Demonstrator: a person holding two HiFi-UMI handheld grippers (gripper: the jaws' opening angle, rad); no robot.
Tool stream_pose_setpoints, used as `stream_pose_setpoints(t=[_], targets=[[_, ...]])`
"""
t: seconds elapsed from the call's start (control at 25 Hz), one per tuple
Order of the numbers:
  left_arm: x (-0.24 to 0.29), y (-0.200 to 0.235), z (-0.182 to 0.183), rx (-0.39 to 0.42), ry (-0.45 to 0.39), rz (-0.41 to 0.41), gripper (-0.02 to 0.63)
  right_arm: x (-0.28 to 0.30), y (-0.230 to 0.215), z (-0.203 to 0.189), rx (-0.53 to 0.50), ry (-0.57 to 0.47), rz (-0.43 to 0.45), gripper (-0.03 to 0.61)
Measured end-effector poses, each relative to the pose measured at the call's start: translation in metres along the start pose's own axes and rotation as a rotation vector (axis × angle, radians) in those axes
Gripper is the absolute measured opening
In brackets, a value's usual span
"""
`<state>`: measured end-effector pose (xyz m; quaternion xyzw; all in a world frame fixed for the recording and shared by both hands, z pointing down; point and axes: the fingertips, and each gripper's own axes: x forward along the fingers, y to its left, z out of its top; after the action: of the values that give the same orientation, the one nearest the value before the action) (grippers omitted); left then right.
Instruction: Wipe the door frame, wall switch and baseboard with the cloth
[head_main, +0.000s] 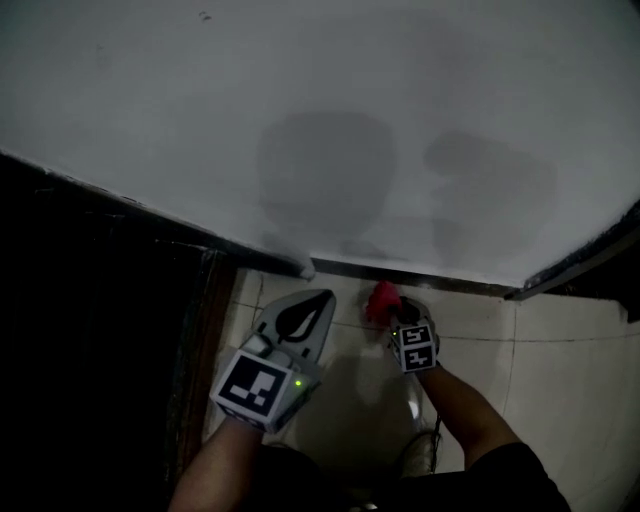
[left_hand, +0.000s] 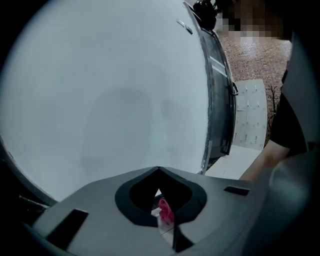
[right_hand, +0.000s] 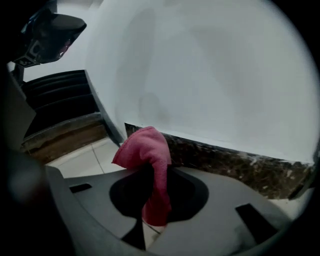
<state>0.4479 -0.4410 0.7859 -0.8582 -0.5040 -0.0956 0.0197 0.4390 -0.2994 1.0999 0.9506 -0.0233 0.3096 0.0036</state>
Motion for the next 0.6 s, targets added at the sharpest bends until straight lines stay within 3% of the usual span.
stream_pose_setpoints(t=[0.36,0.48,0.6], targets=[[-0.053,0.058,-0.018,-0.048,0.069,0.136,-0.006,0.063,0.1,0.033,-0.053,0.004,0.144,0.058],[-0.063,0.067,-0.021,-0.102,0.073,0.141,-0.006,0.086,0.122,0.03,-0.015,0.023,0.151,0.058],[-0.065,0.06,-0.026,-0.068,0.083,0.102,-0.006,0.105,0.135,0.033,0.015,0.023,0.133,0.058]])
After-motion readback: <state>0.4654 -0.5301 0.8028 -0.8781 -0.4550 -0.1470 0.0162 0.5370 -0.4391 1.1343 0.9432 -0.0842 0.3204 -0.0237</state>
